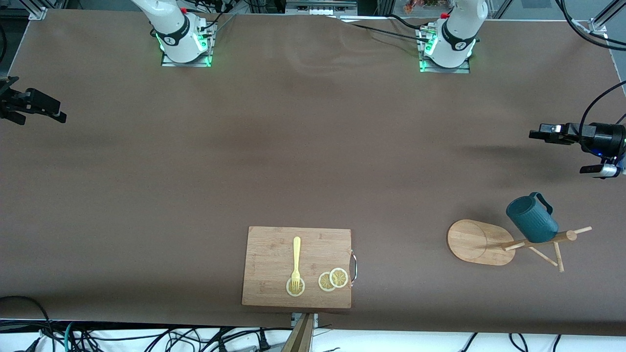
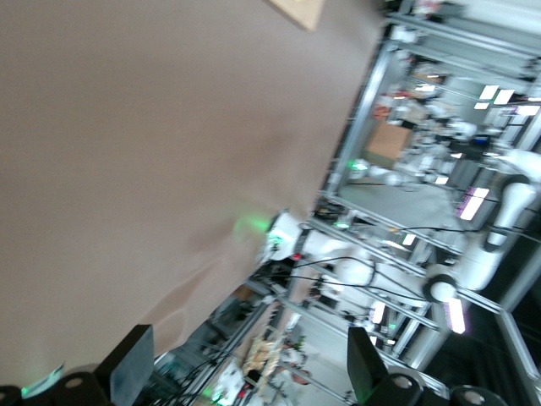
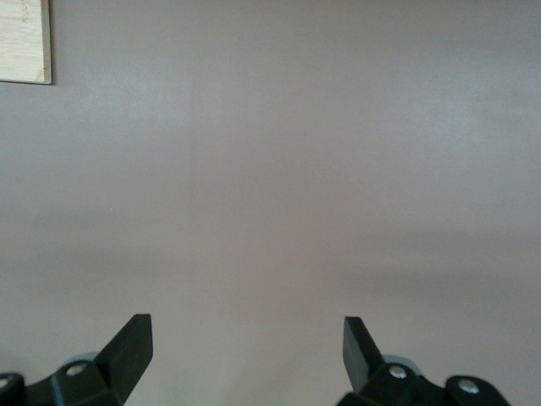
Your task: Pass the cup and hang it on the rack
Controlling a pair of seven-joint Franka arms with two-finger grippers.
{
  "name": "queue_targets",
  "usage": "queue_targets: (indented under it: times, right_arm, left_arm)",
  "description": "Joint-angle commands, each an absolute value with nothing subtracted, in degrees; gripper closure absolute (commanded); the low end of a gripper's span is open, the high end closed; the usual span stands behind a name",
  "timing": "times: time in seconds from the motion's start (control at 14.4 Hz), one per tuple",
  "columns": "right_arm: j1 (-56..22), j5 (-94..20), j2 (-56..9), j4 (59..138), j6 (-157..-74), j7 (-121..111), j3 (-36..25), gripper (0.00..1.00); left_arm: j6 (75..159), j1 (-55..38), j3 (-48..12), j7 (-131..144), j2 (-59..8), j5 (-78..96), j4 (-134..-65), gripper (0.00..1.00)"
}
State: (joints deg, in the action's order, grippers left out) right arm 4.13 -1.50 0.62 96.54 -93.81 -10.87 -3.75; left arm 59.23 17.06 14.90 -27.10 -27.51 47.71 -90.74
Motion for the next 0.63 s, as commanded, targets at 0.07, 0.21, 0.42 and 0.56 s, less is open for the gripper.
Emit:
queue_targets:
  times: [0.07, 0.21, 0.42, 0.56]
  right_arm:
    - [4.04, -1.41, 0.18, 95.1, -92.81, -10.9, -3.78, 0.0]
    - [4.04, -1.23, 0.18, 95.1, -92.81, -10.9, -3.78, 0.0]
    - [4.04, -1.23, 0.26, 95.1, -92.9, -10.9, -3.78, 0.0]
    - [4.04, -1.23, 0.26, 95.1, -92.9, -10.81, -3.78, 0.0]
  left_arm:
    - [65.64, 8.72, 14.51, -20.58, -22.5, 34.75, -84.75, 0.0]
    - [66.44, 5.99, 12.75, -15.93, -21.98, 28.07, -81.49, 0.0]
    - [71.18, 2.65, 11.26, -13.97, -21.45, 19.45, -76.48, 0.0]
    - [74.25, 2.03, 8.97, -14.06, -21.27, 13.75, -73.84, 0.0]
